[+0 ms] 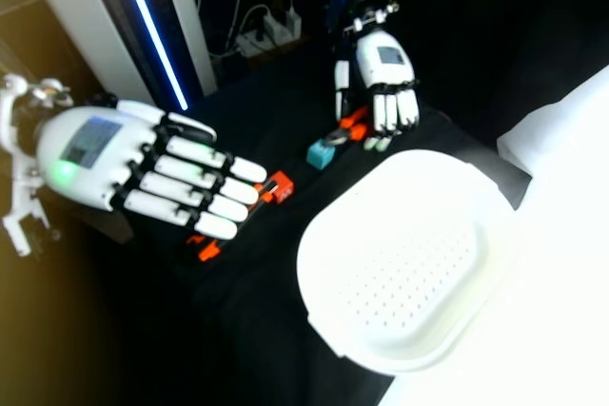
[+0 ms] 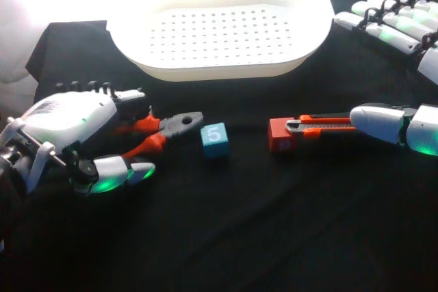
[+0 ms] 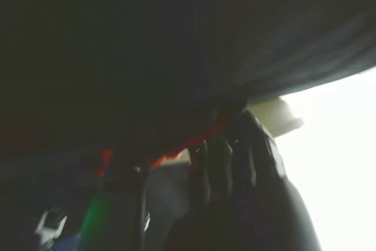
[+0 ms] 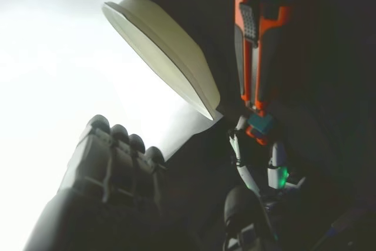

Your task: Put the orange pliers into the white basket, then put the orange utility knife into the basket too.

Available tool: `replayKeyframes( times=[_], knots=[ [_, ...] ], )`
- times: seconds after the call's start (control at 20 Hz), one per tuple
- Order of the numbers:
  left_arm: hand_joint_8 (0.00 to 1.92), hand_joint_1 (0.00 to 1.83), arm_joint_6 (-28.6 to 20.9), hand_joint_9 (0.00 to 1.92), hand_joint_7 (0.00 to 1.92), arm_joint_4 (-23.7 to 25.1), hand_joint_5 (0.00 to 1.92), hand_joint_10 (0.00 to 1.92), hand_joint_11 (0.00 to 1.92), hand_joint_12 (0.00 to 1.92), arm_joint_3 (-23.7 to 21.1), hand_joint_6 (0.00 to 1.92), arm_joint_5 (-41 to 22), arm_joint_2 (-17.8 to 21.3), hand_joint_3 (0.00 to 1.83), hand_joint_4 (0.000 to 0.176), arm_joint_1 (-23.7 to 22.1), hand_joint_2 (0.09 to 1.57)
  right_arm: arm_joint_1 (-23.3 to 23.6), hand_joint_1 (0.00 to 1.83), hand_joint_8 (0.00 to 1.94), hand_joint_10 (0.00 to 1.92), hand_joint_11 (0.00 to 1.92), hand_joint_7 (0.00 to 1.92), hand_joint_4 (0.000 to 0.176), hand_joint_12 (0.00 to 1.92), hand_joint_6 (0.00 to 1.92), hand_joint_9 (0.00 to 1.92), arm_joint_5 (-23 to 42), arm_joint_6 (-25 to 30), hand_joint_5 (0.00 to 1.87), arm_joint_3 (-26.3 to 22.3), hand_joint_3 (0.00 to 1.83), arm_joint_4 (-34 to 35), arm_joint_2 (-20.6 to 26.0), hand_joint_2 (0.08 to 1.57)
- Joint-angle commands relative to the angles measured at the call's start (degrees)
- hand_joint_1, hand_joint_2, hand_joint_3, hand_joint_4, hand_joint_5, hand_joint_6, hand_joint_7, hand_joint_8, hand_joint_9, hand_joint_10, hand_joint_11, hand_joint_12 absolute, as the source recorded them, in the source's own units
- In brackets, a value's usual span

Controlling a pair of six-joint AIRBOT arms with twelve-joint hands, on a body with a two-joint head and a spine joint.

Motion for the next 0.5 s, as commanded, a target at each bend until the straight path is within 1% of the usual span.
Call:
replayKeyframes(
  times=[0.0, 0.05, 0.1, 0.15, 0.2, 0.25, 0.3, 0.35, 0.4, 0.45],
  knots=[
    [1.92, 0.91, -0.46, 1.10, 0.88, 1.80, 0.46, 1.92, 1.21, 1.92, -0.11, 1.85, -6.46, -0.09, 0.06, 0.000, -1.21, 1.42, 0.70, 0.13, 0.00, 0.00, 0.00, 0.00, 0.031, 0.00, 0.00, 0.00, 7.12, 0.05, 0.00, -0.11, 0.00, -0.35, 0.01, 1.26],
    [1.92, 1.17, -0.46, 1.21, 1.02, 2.14, 0.77, 1.92, 1.30, 1.92, -0.40, 1.91, -7.51, 0.35, 0.01, 0.000, -1.49, 1.33, 0.65, 0.15, 0.00, 0.00, 0.00, 0.00, 0.021, 0.00, 0.00, 0.00, 7.12, 0.05, 0.00, -0.12, 0.00, -0.34, 0.01, 1.25],
    [1.92, 1.37, -0.46, 1.32, 1.10, 3.29, 0.89, 1.92, 1.42, 1.92, -1.44, 1.92, -9.95, 1.62, 0.00, 0.000, -1.84, 1.27, 0.58, 0.14, 0.00, 0.00, 0.00, 0.00, 0.020, 0.00, 0.00, 0.00, 7.12, 0.05, 0.00, -0.13, 0.00, -0.34, 0.01, 1.26],
    [1.92, 1.41, -0.46, 1.39, 1.17, 4.83, 0.93, 1.92, 1.49, 1.92, -2.93, 1.92, -13.39, 3.35, 0.00, 0.000, -2.02, 1.26, 0.58, 0.13, 0.00, 0.00, 0.00, 0.00, 0.022, 0.00, 0.00, 0.00, 7.12, 0.05, 0.00, -0.14, 0.00, -0.34, 0.01, 1.26],
    [1.92, 1.39, -0.46, 1.46, 1.24, 5.84, 0.97, 1.92, 1.55, 1.92, -3.78, 1.92, -15.33, 4.52, 0.00, 0.000, -2.15, 1.27, 0.58, 0.12, 0.00, 0.00, 0.00, 0.00, 0.016, 0.00, 0.00, 0.00, 7.12, 0.05, 0.00, -0.15, 0.00, -0.34, 0.01, 1.27],
    [1.92, 1.38, -0.46, 1.49, 1.27, 7.44, 0.97, 1.92, 1.56, 1.92, -4.67, 1.92, -17.75, 5.94, 0.00, 0.000, -2.81, 1.28, 0.58, 0.09, 0.00, 0.00, 0.00, 0.00, 0.019, 0.00, 0.00, 0.00, 7.12, 0.05, 0.00, -0.15, 0.01, -0.34, 0.01, 1.27],
    [1.92, 1.32, -0.46, 1.51, 1.29, 9.06, 0.96, 1.92, 1.59, 1.92, -4.62, 1.92, -18.32, 6.80, 0.00, 0.000, -4.64, 1.29, 0.57, 0.09, 0.00, 0.00, 0.00, 0.00, 0.018, 0.00, 0.00, 0.00, 7.12, 0.05, 0.00, -0.15, 0.01, -0.32, 0.01, 1.28],
    [1.92, 1.32, -0.45, 1.51, 1.29, 9.53, 0.96, 1.92, 1.59, 1.92, -4.31, 1.92, -17.90, 6.90, 0.00, 0.000, -5.57, 1.29, 0.56, 0.09, 0.00, 0.00, 0.00, 0.00, 0.018, 0.00, 0.00, 0.00, 7.12, 0.05, 0.00, -0.15, 0.01, -0.32, 0.01, 1.28],
    [1.92, 1.36, -0.44, 1.50, 1.30, 10.18, 0.98, 1.92, 1.58, 1.92, -3.10, 1.92, -15.81, 6.81, 0.00, 0.000, -8.20, 1.26, 0.54, 0.09, 0.00, 0.00, 0.00, 0.00, 0.017, 0.00, 0.00, 0.00, 7.12, 0.05, 0.00, -0.14, 0.01, -0.32, 0.00, 1.28],
    [1.92, 1.37, -0.36, 1.47, 1.28, 10.32, 0.99, 1.92, 1.56, 1.92, -1.09, 1.92, -12.05, 5.92, 0.00, 0.000, -11.63, 1.26, 0.54, 0.10, 0.00, 0.00, 0.00, 0.00, 0.020, 0.00, 0.00, 0.00, 7.12, 0.05, 0.00, -0.13, 0.01, -0.32, -0.02, 1.28]
  ],
)
